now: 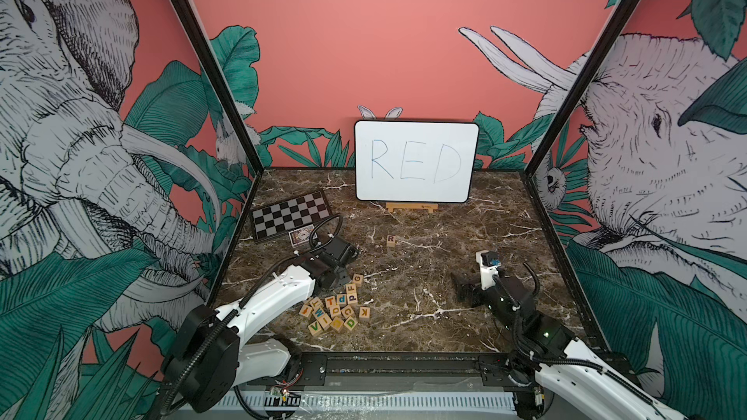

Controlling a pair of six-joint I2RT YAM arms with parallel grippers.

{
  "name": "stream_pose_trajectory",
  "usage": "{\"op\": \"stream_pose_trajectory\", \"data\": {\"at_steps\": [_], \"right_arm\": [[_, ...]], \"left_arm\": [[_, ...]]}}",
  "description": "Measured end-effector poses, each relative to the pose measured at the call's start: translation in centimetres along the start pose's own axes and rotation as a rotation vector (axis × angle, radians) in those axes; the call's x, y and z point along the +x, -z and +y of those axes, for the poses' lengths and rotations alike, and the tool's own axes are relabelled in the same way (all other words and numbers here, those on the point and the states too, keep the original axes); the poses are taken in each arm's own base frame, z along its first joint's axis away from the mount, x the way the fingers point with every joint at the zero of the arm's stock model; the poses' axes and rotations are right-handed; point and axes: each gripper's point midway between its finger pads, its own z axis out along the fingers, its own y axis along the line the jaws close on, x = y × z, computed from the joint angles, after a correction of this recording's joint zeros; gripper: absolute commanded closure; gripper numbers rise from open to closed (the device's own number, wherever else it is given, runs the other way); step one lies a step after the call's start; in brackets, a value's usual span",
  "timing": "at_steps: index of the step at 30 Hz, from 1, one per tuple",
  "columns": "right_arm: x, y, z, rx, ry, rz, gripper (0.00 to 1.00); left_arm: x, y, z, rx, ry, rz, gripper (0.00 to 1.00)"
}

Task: Assemble the uppercase word "red" with letter blocks
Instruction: Pick up the letter block from the center of the board.

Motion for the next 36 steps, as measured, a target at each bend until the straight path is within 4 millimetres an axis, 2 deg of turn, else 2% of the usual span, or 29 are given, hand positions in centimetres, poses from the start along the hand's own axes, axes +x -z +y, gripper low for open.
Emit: {"op": "stream_pose_trajectory", "data": {"at_steps": [14,36], "right_arm": [[-0.3,0.1,0.1,-0.003,-0.002,-0.015,0.01],[-0.1,-0.1,0.0,-0.001,0.001,-0.002,0.02]], "left_arm": [[0.8,-1.6,0.3,-0.034,-0.045,0.051,0.51],[0.1,-2.3,0.2,-0.028,-0.061,0.047,0.49]]}}
